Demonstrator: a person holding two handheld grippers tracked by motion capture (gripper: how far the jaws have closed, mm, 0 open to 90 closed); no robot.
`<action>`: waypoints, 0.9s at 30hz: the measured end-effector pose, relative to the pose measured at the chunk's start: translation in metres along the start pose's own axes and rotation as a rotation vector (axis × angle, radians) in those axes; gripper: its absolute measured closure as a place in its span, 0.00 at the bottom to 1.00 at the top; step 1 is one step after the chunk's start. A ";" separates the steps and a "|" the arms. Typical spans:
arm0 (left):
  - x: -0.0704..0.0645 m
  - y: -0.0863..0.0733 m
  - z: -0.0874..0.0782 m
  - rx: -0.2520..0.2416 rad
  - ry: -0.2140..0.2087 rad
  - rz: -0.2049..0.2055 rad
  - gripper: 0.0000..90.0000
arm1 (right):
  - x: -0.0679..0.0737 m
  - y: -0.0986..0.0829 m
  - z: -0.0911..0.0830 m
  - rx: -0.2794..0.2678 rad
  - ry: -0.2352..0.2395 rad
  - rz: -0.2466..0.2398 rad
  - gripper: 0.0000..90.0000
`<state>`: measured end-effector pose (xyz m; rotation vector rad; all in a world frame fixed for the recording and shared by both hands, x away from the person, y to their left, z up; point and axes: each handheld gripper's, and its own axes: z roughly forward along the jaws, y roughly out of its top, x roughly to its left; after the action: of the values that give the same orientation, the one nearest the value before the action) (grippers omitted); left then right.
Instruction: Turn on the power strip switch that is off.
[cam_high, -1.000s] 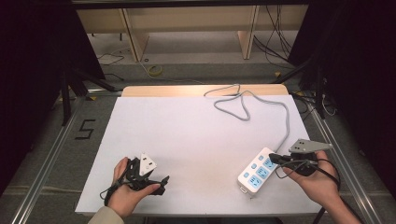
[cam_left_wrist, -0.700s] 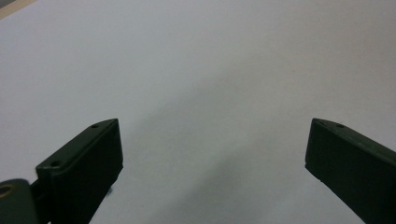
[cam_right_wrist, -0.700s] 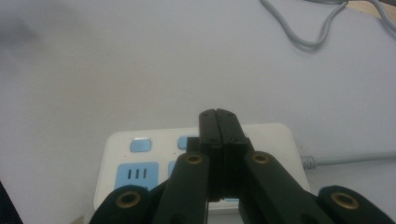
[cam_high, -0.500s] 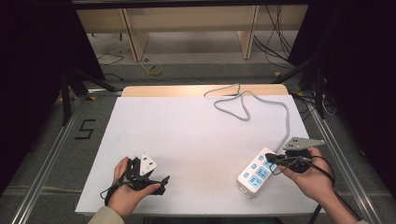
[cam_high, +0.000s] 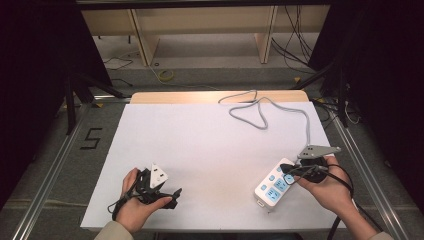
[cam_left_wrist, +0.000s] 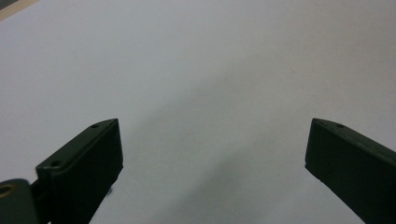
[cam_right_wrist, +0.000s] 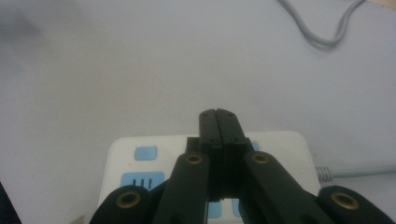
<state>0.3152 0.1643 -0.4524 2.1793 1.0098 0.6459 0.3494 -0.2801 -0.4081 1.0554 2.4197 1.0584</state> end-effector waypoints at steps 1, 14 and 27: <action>0.000 0.000 0.000 0.000 0.000 0.000 0.04 | 0.000 0.001 0.000 0.002 0.001 0.000 1.00; 0.000 0.000 0.000 0.001 0.000 0.004 0.04 | 0.002 0.008 0.008 0.035 0.007 -0.004 1.00; 0.000 0.001 0.000 0.000 0.000 0.005 0.04 | 0.002 0.012 0.016 0.079 0.017 -0.005 1.00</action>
<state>0.3156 0.1639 -0.4522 2.1827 1.0042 0.6477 0.3627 -0.2645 -0.4101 1.0684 2.4953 0.9811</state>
